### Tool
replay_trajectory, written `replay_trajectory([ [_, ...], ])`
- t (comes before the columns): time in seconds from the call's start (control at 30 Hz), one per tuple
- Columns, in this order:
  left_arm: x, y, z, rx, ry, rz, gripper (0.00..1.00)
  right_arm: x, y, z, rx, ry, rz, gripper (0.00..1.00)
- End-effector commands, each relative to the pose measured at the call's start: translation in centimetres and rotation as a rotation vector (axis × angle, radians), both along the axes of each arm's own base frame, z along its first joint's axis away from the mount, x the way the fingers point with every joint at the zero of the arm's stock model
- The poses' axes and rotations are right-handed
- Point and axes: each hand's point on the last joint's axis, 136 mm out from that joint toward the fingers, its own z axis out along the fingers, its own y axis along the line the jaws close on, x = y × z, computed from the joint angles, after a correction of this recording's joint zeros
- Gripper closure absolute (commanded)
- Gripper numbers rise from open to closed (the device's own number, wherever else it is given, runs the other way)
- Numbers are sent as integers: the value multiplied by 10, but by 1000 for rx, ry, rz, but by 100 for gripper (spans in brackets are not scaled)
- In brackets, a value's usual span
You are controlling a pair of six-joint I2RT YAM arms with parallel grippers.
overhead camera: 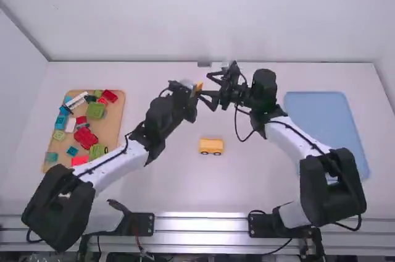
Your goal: Assemble lego blocks to make yellow taxi
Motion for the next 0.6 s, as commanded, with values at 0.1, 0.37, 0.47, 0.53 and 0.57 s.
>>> replay_trajectory([
  [0.1, -7, 4, 0, -87, 23, 29, 98, -8, 9, -3, -1, 31, 10, 13],
  [0.37, -15, -11, 7, -113, 8, -72, 98, -12, 11, -13, -18, 78, 21, 31],
  [0.47, -15, -11, 7, -113, 9, -72, 98, -15, 15, -13, -20, 72, 34, 38],
  [0.53, -15, -11, 7, -110, 7, -72, 98, -17, 17, -13, -25, 58, 42, 41],
  [0.57, -15, -11, 7, -111, 7, -71, 98, -19, 20, -13, -26, 55, 49, 44],
])
